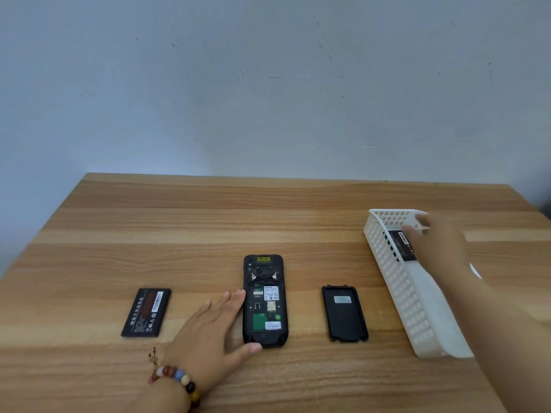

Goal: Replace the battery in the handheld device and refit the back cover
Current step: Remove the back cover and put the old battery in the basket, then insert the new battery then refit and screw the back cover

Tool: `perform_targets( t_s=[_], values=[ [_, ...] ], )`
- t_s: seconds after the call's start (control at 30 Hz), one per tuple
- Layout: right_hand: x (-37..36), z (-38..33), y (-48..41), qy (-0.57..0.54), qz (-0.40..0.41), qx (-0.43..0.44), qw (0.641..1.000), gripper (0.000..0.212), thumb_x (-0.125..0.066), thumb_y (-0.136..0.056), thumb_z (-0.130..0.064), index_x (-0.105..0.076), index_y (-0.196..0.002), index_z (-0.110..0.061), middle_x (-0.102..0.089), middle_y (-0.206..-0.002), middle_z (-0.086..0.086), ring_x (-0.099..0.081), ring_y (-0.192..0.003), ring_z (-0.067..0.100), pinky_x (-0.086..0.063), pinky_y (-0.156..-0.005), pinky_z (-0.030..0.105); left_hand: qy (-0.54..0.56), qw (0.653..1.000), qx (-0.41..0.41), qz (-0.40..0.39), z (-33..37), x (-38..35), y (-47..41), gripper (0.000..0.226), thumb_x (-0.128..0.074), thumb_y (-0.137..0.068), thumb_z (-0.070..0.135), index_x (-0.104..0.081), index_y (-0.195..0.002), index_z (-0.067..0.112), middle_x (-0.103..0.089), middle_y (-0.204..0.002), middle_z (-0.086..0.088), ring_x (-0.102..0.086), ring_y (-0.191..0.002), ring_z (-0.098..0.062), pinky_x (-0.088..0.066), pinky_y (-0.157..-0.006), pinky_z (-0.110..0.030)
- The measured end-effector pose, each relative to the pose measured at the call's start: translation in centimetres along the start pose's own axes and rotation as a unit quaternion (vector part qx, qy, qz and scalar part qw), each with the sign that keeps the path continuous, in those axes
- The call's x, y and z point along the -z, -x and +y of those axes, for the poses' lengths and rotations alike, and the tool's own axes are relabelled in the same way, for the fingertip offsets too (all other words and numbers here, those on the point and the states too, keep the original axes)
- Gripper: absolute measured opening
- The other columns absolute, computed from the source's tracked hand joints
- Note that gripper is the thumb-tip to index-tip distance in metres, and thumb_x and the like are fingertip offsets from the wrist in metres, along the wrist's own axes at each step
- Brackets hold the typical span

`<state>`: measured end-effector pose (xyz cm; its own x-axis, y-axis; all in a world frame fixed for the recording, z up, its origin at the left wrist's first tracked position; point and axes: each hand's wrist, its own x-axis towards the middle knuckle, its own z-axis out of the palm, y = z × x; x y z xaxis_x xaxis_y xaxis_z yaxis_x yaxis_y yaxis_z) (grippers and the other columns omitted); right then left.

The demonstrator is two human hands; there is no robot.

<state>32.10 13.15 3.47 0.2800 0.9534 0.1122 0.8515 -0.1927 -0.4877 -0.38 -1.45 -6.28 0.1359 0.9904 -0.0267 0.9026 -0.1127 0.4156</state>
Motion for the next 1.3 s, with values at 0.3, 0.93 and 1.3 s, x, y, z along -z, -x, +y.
perform_targets(
  t_s=[0.3, 0.93, 1.3],
  values=[
    [-3.8, -7.1, 10.6, 0.005, -0.094, 0.209, 0.973, 0.057, -0.026, -0.099, -0.039, -0.001, -0.149, -0.029, 0.004, -0.149, -0.021, 0.003, -0.140, 0.000, 0.000, -0.115, 0.025, 0.162, 0.978, 0.071, 0.112, -1.0, 1.3, 0.9, 0.082, -0.002, -0.064, 0.086, -0.028, -0.129, 0.044, -0.043, -0.133, 0.014, -0.037, -0.118, 0.001, -0.032, -0.095, -0.020],
    [-10.7, -4.3, 12.0, 0.161, -0.201, 0.077, 0.963, 0.055, -0.009, -0.097, -0.044, 0.004, -0.149, -0.031, 0.005, -0.159, -0.009, 0.008, -0.146, 0.012, 0.002, -0.119, 0.042, 0.000, 0.933, 0.341, 0.110, -8.6, 3.4, 1.3, 0.084, -0.046, -0.073, 0.069, -0.037, -0.133, 0.011, -0.032, -0.145, -0.008, -0.029, -0.131, -0.025, -0.029, -0.107, -0.038],
    [-11.0, -4.0, 11.8, 0.162, -0.193, 0.079, 0.965, 0.055, -0.010, -0.097, -0.047, 0.003, -0.148, -0.032, 0.005, -0.159, -0.010, 0.007, -0.146, 0.011, 0.003, -0.119, 0.041, -0.025, 0.923, 0.352, 0.153, -6.6, 4.3, 0.6, 0.050, -0.063, -0.073, 0.049, -0.055, -0.108, 0.015, -0.057, -0.105, -0.009, -0.049, -0.097, -0.027, -0.043, -0.079, -0.035]
  ],
)
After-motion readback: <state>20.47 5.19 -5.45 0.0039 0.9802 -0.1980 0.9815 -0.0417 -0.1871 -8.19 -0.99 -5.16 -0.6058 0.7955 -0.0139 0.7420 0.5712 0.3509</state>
